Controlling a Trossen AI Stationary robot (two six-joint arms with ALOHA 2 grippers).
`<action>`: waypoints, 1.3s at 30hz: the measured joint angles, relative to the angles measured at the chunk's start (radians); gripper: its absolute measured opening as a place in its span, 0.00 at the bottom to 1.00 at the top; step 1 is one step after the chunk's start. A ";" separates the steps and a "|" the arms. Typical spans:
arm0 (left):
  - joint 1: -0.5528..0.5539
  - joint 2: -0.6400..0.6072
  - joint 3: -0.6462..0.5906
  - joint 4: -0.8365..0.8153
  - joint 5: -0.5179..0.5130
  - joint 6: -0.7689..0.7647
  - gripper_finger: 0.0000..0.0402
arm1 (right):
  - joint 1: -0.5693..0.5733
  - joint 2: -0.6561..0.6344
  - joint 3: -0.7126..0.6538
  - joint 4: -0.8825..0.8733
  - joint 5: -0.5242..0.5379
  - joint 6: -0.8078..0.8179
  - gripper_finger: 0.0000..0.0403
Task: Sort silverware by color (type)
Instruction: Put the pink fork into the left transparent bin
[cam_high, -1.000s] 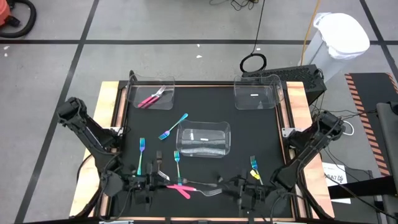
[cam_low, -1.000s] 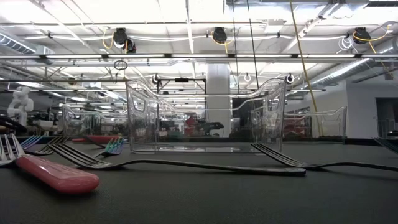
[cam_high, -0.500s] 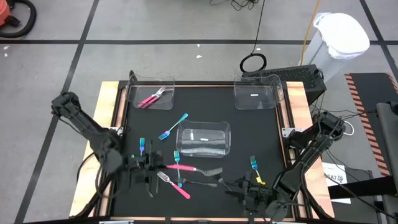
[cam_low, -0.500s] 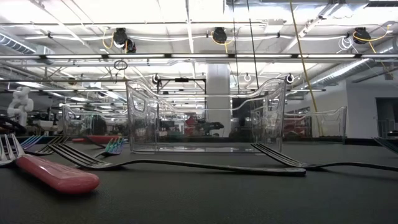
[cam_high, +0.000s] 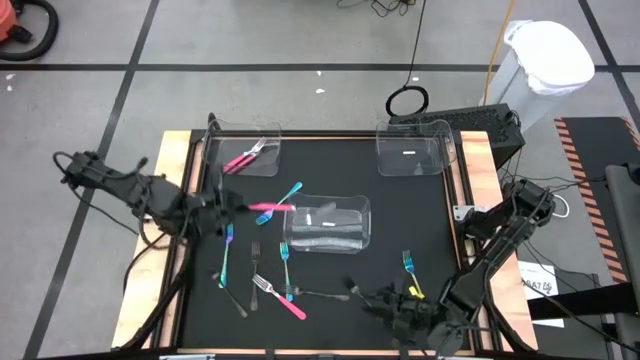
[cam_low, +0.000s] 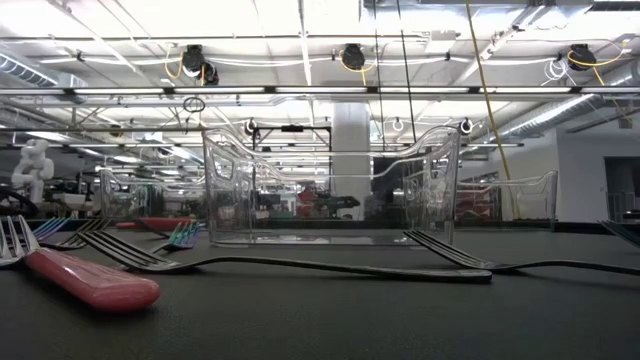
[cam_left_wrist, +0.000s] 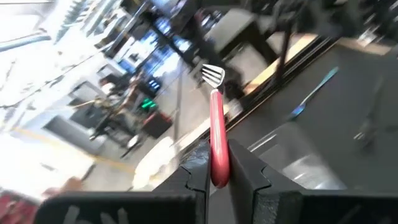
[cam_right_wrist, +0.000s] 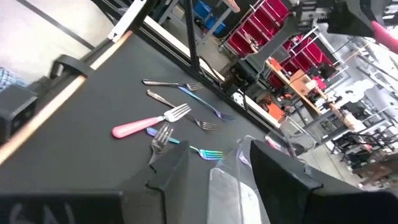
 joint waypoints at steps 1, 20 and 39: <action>0.023 -0.017 0.000 -0.012 0.000 0.024 0.07 | -0.005 0.000 0.000 0.001 0.000 -0.008 0.41; 0.274 -0.127 -0.001 -0.416 -0.338 0.127 0.09 | -0.089 0.000 0.000 0.004 0.002 0.096 0.41; 0.423 -0.123 -0.001 -0.635 -0.076 0.289 0.07 | -0.089 0.000 0.000 0.012 0.000 0.169 0.41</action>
